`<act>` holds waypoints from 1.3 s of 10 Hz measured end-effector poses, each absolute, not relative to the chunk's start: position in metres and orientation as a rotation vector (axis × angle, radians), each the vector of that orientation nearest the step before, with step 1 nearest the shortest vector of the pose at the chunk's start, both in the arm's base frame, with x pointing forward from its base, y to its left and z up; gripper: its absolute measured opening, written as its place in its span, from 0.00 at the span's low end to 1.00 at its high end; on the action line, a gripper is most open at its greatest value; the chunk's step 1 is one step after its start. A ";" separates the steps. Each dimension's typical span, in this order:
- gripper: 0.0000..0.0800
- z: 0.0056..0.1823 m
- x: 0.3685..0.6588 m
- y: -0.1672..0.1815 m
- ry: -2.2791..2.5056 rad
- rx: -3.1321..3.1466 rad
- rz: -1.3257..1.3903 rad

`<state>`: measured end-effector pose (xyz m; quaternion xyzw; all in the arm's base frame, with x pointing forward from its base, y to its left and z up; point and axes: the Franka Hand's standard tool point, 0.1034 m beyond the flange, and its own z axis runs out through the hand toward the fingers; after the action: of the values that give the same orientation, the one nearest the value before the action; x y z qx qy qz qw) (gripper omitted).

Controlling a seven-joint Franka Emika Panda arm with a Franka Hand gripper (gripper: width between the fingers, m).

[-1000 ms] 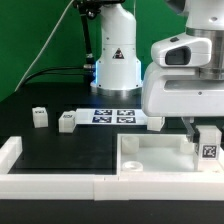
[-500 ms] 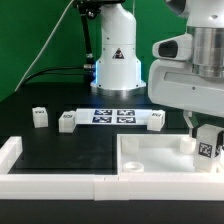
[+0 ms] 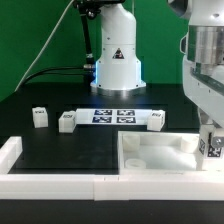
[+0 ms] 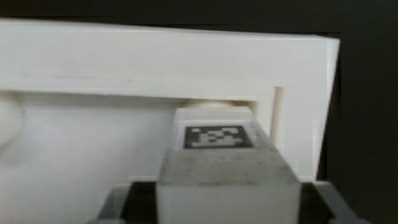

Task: Assemble one leg

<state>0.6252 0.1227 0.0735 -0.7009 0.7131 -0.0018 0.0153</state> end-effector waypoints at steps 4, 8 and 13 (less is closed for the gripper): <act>0.47 0.073 0.627 0.121 2.399 -1.955 0.016; 0.81 0.072 0.626 0.122 2.394 -1.962 0.016; 0.81 0.072 0.626 0.122 2.391 -1.967 0.016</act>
Offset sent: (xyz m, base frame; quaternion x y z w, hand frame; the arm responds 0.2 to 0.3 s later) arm 0.0000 0.0000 0.0000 0.0000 0.0000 0.0000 1.0000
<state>0.6260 0.1221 0.0717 -0.6353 0.7719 0.0053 0.0227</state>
